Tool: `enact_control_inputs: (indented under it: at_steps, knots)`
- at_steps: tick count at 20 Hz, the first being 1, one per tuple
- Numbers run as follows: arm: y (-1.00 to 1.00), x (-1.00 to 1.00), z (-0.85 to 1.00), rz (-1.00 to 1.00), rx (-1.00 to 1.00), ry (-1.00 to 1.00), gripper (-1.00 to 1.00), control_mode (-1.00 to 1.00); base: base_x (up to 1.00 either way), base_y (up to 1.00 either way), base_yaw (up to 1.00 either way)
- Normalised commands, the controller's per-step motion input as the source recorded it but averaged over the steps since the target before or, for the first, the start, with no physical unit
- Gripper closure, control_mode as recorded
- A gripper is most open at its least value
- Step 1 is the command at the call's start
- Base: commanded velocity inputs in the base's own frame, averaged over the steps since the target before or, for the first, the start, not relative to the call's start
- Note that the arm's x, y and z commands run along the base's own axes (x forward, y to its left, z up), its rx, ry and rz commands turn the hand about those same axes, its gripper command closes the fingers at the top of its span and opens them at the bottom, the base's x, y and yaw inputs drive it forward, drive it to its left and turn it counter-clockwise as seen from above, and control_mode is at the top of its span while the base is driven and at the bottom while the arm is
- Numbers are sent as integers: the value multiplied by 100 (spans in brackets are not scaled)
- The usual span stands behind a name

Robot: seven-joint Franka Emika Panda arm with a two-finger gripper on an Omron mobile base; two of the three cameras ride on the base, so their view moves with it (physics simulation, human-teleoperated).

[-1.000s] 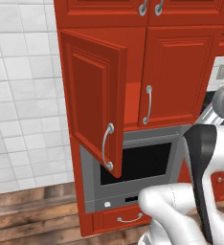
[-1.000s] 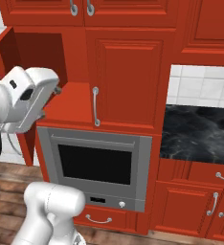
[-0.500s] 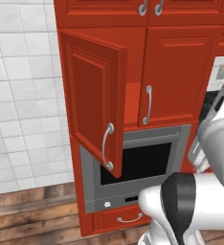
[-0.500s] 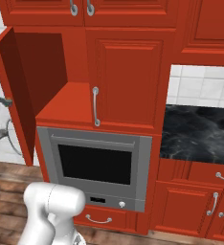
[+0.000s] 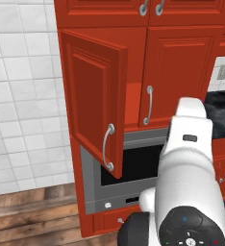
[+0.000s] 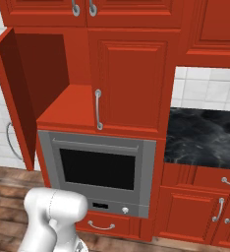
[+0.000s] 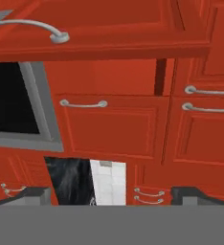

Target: Close all open cabinet doors.

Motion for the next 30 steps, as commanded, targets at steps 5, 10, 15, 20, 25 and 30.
enact_control_inputs:
  at_steps: [5,10,15,20,25,30]
  knots:
    - [75,20,-24,5,-18,19,-100,-100,0,0,0]
    - [66,62,-40,8,-13,18,-100,-100,0,0,0]
    - [43,97,-39,7,-7,18,-100,-100,0,0,0]
    - [25,100,-35,7,-4,11,-100,-100,0,0,0]
    - [12,97,-34,3,-6,0,-100,-100,0,0,0]
    - [14,100,-34,1,-7,0,-100,-100,0,0,0]
